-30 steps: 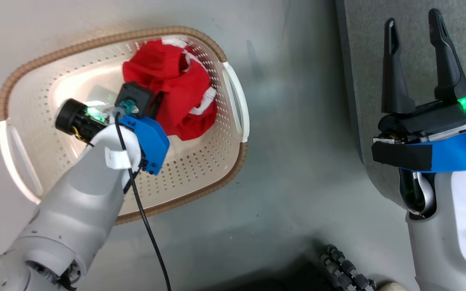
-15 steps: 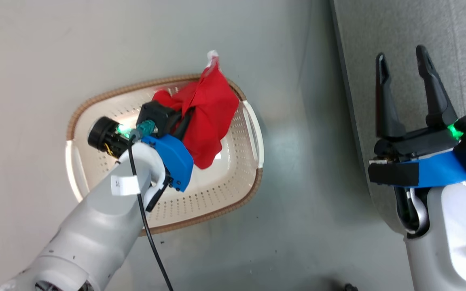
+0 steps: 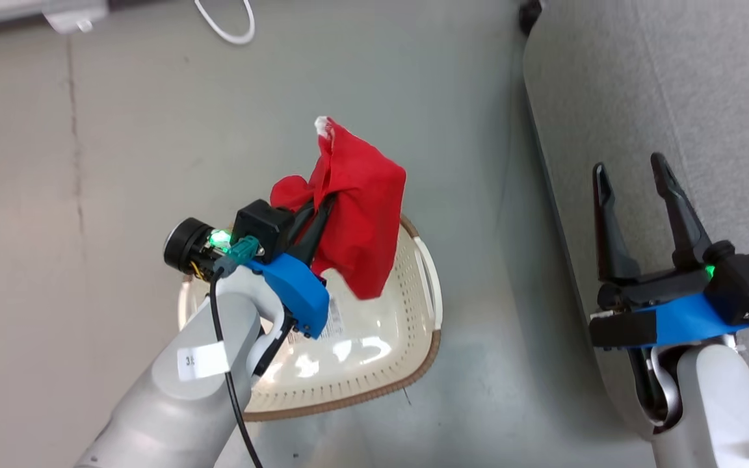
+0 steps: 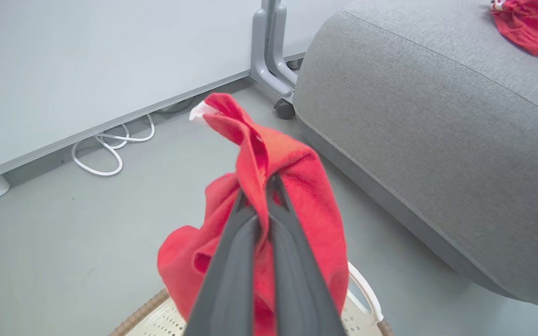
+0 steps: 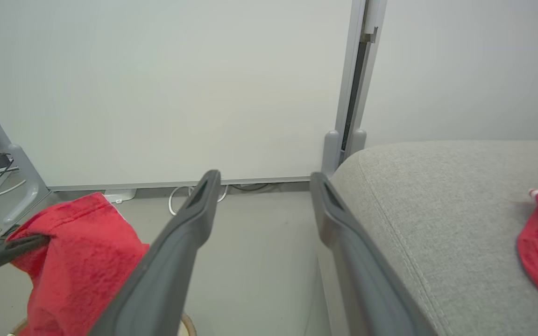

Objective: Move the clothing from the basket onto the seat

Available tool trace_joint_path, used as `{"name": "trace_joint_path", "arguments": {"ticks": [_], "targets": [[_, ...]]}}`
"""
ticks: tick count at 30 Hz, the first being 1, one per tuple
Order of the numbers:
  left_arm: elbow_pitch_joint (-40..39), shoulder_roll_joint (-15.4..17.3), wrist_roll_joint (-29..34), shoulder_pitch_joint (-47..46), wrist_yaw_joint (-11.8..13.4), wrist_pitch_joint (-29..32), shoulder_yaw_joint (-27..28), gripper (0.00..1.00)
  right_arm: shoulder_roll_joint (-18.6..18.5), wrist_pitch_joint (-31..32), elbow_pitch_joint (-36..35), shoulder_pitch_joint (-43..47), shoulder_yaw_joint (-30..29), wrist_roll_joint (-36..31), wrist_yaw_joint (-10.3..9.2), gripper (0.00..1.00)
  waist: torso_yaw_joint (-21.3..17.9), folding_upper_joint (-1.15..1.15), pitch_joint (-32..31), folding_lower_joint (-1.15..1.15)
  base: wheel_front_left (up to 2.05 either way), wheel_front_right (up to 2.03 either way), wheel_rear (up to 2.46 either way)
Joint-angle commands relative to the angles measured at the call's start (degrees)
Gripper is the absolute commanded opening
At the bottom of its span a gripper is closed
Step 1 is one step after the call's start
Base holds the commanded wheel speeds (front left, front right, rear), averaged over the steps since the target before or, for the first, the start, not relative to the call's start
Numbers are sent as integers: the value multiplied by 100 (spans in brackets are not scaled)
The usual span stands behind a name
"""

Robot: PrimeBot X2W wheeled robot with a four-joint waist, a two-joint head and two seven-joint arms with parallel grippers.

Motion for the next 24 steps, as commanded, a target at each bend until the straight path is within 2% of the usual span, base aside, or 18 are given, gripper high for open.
{"name": "trace_joint_path", "arguments": {"ticks": [1,5,12,24], "targets": [[-103,-14,99,96,13,-30,95,0,-1,-23,29,108,-15,-18,1,100,129,0,-415,1,0,0,0],[-398,-115,199,359,-25,-30,486,0,-1,-23,106,312,-7,-16,1,100,193,0,-852,1,0,0,0],[-894,-224,492,572,-73,-29,798,0,-1,-23,200,633,2,13,1,100,264,0,-1455,1,0,0,0],[-1385,-309,641,686,-85,-30,771,0,-1,-23,312,1199,-78,42,1,100,405,0,-2319,1,0,0,0]]}}
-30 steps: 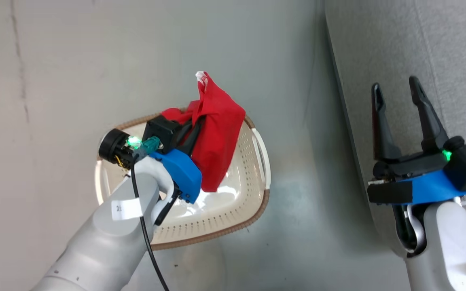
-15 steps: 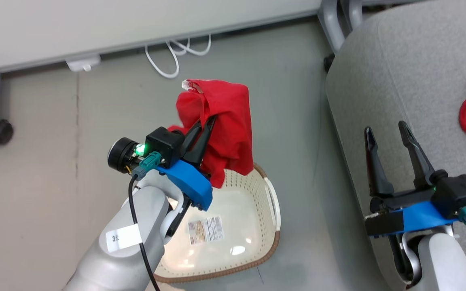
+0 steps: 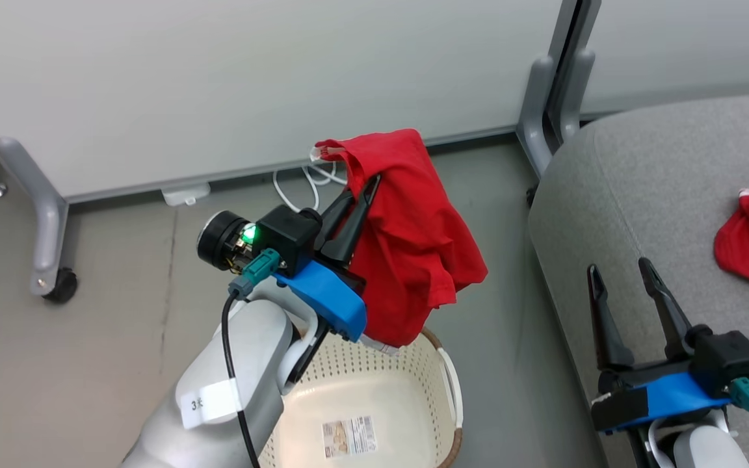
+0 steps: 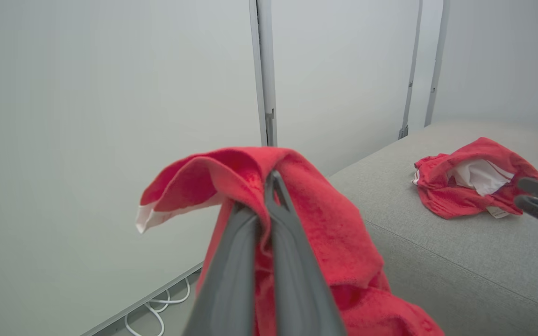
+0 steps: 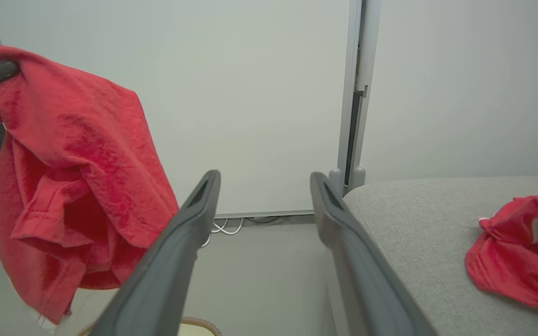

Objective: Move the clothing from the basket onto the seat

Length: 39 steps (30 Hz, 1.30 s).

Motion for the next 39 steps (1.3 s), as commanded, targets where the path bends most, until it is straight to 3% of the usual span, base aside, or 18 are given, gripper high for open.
{"name": "trace_joint_path", "arguments": {"ticks": [1,23,39], "targets": [[-48,14,11,102,-6,-29,-35,0,-1,-22,11,139,-13,6,1,100,55,-1,-219,1,0,0,0],[-230,97,-81,86,-7,-29,-293,0,-1,-22,-34,311,112,34,1,100,208,-1,-611,1,0,0,0],[-292,-4,-43,-90,-7,-29,-523,0,-261,-22,273,-1012,1647,-17,1,100,276,-1,-381,1,0,0,0]]}}
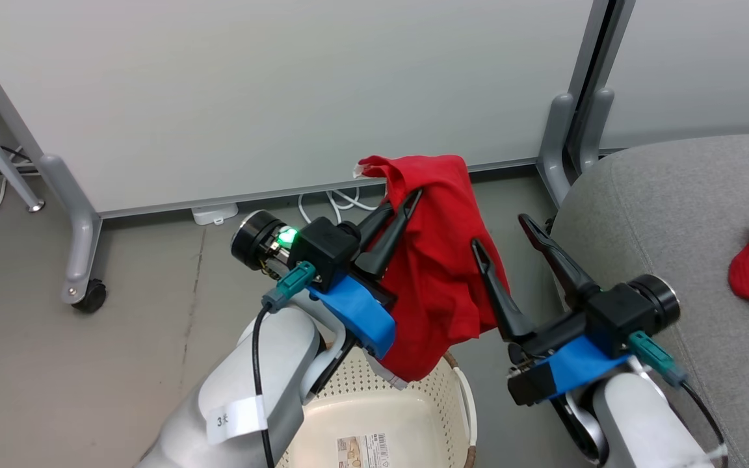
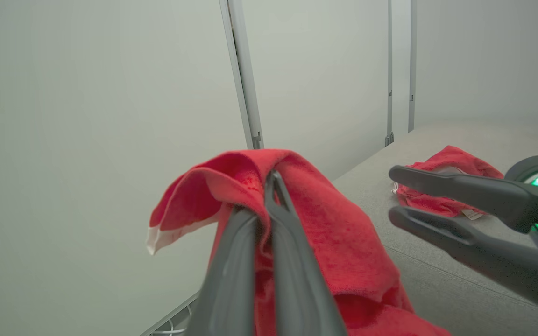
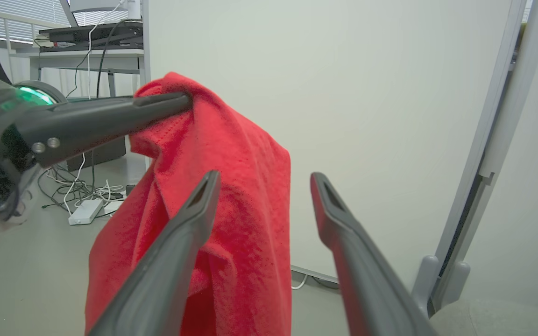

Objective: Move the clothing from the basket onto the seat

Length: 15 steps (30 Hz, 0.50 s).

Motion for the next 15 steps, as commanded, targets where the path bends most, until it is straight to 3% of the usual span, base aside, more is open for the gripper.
{"name": "trace_joint_path", "arguments": {"ticks": [1,15], "targets": [[-22,1,18,-79,-6,-29,-16,0,-37,-22,51,-126,68,0,1,100,22,0,32,0,0,0,0],[-306,-135,-19,-217,-6,-29,-534,0,-45,-22,1193,-1007,384,-235,1,100,197,0,210,0,0,0,0]]}}
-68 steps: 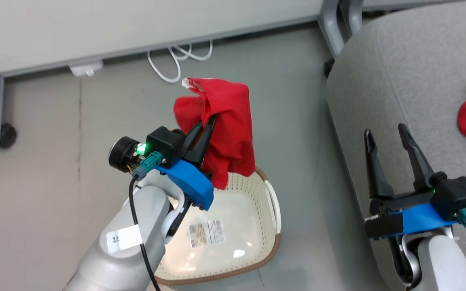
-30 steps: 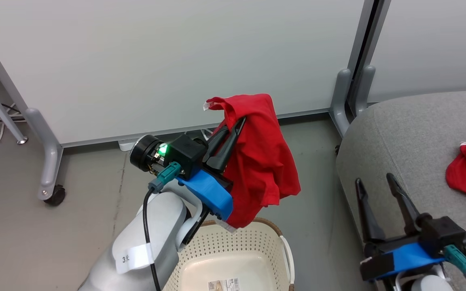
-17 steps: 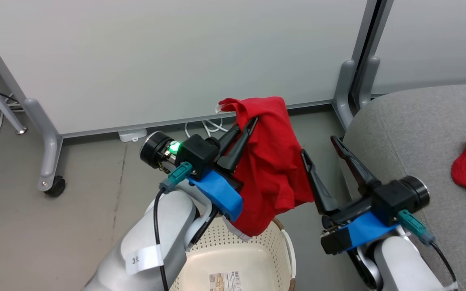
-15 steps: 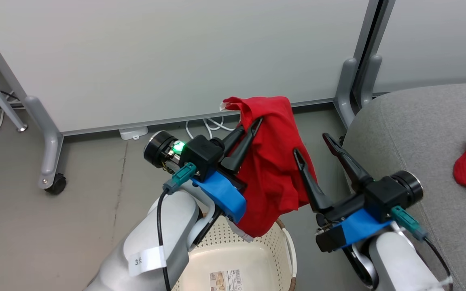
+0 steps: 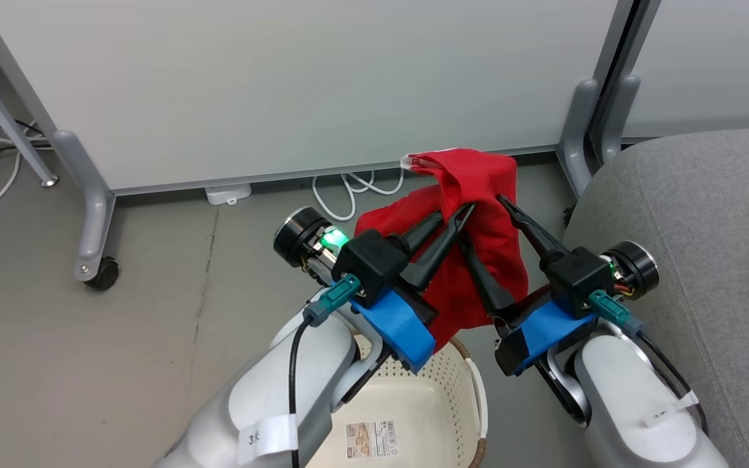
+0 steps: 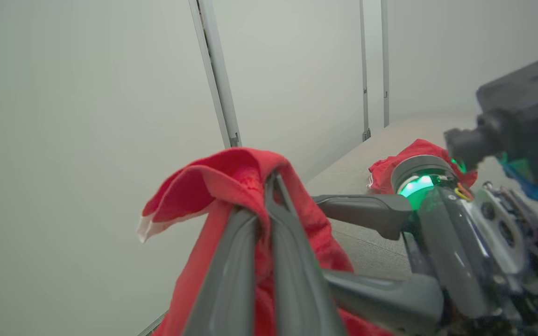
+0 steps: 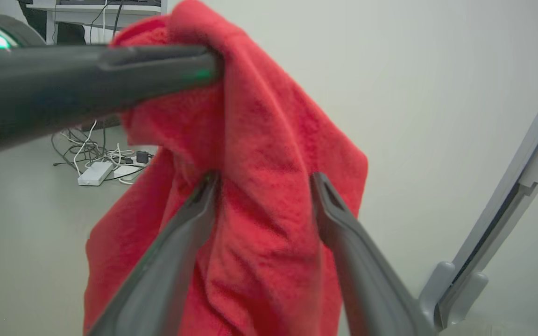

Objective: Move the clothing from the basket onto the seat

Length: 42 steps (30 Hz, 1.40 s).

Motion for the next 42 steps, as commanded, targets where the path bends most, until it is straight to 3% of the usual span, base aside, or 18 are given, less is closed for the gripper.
{"name": "trace_joint_path", "arguments": {"ticks": [1,3,4,5,26,27,28,42], "targets": [[-51,-18,-25,-88,-5,-29,-15,0,-2,-22,83,-86,-10,-29,1,100,12,0,16,0,0,0,0],[-88,-22,-42,-109,-5,-29,-70,0,23,-21,269,-134,-39,-30,1,100,25,0,29,0,0,0,0],[-101,-27,-47,-116,-5,-29,-87,0,38,-22,341,-152,-45,-6,1,56,29,0,35,0,0,0,0],[-109,-31,-52,-118,-5,-29,-103,0,53,-22,407,-164,-30,17,1,0,32,0,41,0,0,0,0],[-58,22,-52,-129,-5,-29,-87,0,103,-23,418,-213,27,145,1,0,-24,0,88,0,0,0,0],[-35,24,-39,-132,6,-29,-71,22,103,-22,412,-218,20,149,1,0,-24,0,97,0,0,0,0],[-5,24,-22,-136,17,-28,-73,100,104,-23,406,-225,10,148,1,0,-24,0,106,0,0,0,0],[62,79,131,-98,42,-28,42,100,132,-23,154,-242,-405,230,1,0,-223,0,378,0,0,0,0]]}}
